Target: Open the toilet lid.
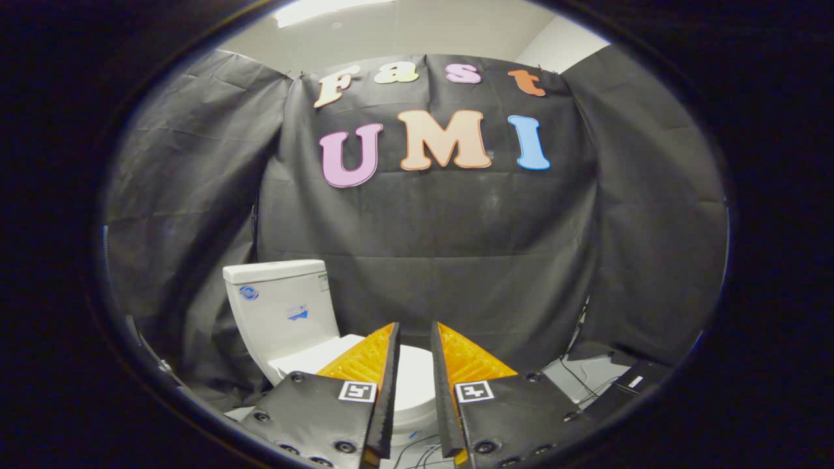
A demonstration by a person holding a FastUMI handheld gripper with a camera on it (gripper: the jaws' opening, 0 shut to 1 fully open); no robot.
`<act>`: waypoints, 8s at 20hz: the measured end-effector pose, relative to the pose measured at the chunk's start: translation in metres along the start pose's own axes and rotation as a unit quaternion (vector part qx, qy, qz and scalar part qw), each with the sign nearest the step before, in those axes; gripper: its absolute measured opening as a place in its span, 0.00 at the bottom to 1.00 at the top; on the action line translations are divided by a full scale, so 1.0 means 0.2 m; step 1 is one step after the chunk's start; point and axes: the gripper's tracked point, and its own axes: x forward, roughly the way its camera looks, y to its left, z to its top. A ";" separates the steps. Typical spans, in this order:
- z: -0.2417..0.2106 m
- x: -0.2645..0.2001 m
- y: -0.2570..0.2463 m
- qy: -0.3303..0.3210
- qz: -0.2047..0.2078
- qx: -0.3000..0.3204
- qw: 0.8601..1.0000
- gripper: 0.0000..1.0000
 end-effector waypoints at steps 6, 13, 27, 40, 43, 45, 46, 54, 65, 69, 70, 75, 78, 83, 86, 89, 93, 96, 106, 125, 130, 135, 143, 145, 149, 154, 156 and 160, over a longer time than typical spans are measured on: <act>0.04 0.15 0.03 -0.013 -0.004 -0.025 1.000 0.29; 0.15 0.36 0.14 -0.062 -0.022 -0.024 0.998 0.28; 0.24 0.52 0.51 -0.123 -0.128 0.058 0.982 0.48; -0.04 0.47 0.64 -0.116 -0.250 0.190 0.942 0.84; -0.11 0.47 0.72 -0.110 -0.242 0.222 0.938 0.84; -0.18 0.48 0.77 -0.103 -0.235 0.250 0.934 0.84; -0.22 0.48 0.78 -0.098 -0.238 0.263 0.930 0.84; -0.58 0.43 0.96 -0.052 -0.258 0.360 0.895 0.85; -1.08 0.27 1.00 0.010 -0.336 0.449 0.828 0.87; -1.25 0.15 0.89 0.014 -0.379 0.488 0.786 0.87; -1.27 0.12 0.85 0.011 -0.387 0.496 0.778 0.87; -1.40 0.07 0.70 0.006 -0.416 0.528 0.740 0.87; -1.51 0.10 0.67 0.027 -0.417 0.553 0.721 0.87; -1.62 0.15 0.62 0.052 -0.414 0.582 0.698 0.54; -1.64 0.18 0.63 0.064 -0.400 0.587 0.701 0.32; -1.65 0.17 0.64 0.080 -0.398 0.582 0.705 0.32; -1.61 0.19 0.64 0.062 -0.386 0.599 0.699 0.13; -1.60 0.21 0.63 0.059 -0.376 0.589 0.713 0.13; -1.42 0.22 0.64 0.049 -0.354 0.527 0.771 0.07; -0.61 0.45 0.94 0.023 -0.245 0.314 0.917 0.07; -0.49 0.52 1.06 0.025 -0.214 0.264 0.940 0.07; -0.35 0.62 1.23 0.019 -0.167 0.218 0.961 0.11; -0.23 0.79 1.56 0.017 -0.099 0.182 0.978 0.13; -0.22 0.83 1.64 0.017 -0.084 0.179 0.980 0.14; -0.21 0.90 1.80 0.026 -0.050 0.162 0.985 0.13; -0.24 0.99 2.01 0.046 -0.007 0.131 0.990 0.13; -0.25 1.01 2.03 0.048 -0.005 0.121 0.991 0.14; -0.26 1.01 2.03 0.042 -0.006 0.125 0.991 0.14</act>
